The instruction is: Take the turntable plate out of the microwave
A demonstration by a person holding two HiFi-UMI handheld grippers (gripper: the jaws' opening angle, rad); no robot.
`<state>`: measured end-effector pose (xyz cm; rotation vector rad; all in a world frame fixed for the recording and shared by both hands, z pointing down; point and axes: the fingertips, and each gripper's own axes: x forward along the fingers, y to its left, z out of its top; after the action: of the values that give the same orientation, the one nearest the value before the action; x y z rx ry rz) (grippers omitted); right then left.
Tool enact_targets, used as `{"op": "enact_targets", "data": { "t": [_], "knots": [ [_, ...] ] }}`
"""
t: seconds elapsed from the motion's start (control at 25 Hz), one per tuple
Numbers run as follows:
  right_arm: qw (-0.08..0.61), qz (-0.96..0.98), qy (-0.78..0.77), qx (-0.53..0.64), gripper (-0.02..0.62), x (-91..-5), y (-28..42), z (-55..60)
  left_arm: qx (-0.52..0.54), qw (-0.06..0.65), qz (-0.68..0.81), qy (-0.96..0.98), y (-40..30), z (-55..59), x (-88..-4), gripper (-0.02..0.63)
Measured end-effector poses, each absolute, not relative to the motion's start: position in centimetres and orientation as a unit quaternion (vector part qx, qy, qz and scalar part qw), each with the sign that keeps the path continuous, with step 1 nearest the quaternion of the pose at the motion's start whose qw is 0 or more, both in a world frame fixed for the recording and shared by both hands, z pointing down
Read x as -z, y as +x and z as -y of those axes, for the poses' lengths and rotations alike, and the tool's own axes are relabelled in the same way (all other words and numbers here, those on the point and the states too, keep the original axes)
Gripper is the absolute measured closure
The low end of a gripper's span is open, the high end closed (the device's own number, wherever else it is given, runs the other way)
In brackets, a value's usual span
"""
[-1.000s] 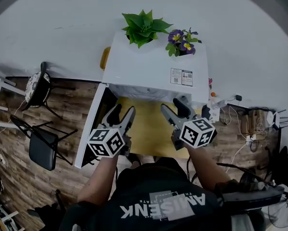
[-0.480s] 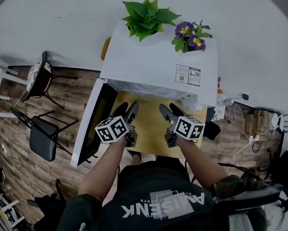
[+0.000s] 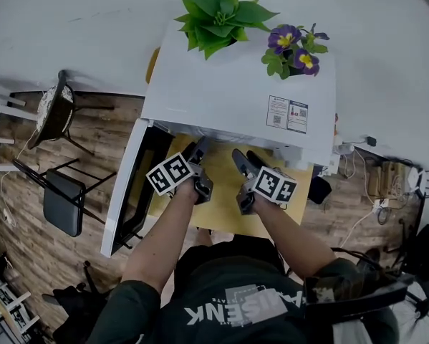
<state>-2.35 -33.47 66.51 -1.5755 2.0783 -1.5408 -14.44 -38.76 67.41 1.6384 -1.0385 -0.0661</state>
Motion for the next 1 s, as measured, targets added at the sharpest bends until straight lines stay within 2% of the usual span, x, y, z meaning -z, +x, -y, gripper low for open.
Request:
{"op": "enact_targets", "data": {
  "t": [0.32,0.56,1.0],
  "knots": [
    [0.072,-0.660,-0.519,0.538,0.337,-67.6,-2.9,35.0,0.027,0.595,0.440,0.672,-13.0,40.1,-69.3,0.360],
    [0.070,-0.656,-0.511,0.551,0.337,-68.0,-3.3,35.6,0.032,0.598,0.416,0.684,-12.6,39.7,-68.5,0.493],
    [0.079,-0.664,-0.485,0.563,0.337,-68.8,-3.8,35.2,0.058,0.630,0.366,0.683,-12.0,35.0,-68.2,0.526]
  ]
}}
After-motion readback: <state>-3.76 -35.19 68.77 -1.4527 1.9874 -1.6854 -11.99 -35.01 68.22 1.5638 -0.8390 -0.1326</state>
